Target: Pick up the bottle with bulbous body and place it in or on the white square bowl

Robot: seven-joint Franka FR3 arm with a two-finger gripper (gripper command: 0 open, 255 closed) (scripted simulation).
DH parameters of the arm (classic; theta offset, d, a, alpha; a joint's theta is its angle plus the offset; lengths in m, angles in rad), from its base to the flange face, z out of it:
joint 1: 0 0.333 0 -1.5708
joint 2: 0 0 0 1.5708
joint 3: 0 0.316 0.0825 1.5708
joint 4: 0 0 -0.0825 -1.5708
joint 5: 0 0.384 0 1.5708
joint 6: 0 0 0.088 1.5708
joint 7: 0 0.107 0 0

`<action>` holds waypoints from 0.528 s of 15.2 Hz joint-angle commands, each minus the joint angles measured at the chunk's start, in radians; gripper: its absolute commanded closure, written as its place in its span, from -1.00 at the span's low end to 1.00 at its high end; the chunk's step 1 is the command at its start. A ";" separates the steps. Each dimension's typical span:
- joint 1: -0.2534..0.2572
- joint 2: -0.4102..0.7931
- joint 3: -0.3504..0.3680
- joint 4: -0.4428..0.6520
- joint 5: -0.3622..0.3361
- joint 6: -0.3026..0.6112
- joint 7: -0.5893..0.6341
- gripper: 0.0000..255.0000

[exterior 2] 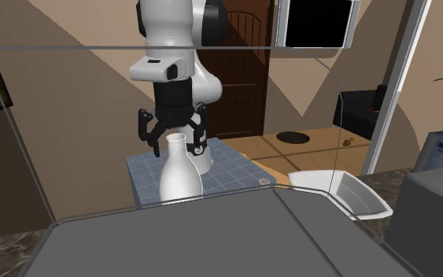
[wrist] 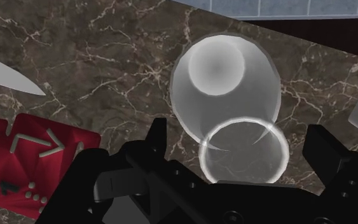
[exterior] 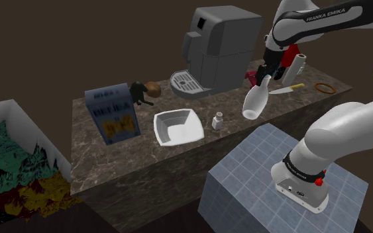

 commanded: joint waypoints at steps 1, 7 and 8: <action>0.000 0.001 -0.001 -0.004 -0.001 0.006 0.000 -1.00; 0.000 0.001 -0.001 -0.004 -0.001 0.006 0.000 1.00; 0.000 0.001 -0.001 -0.004 -0.001 0.006 0.000 1.00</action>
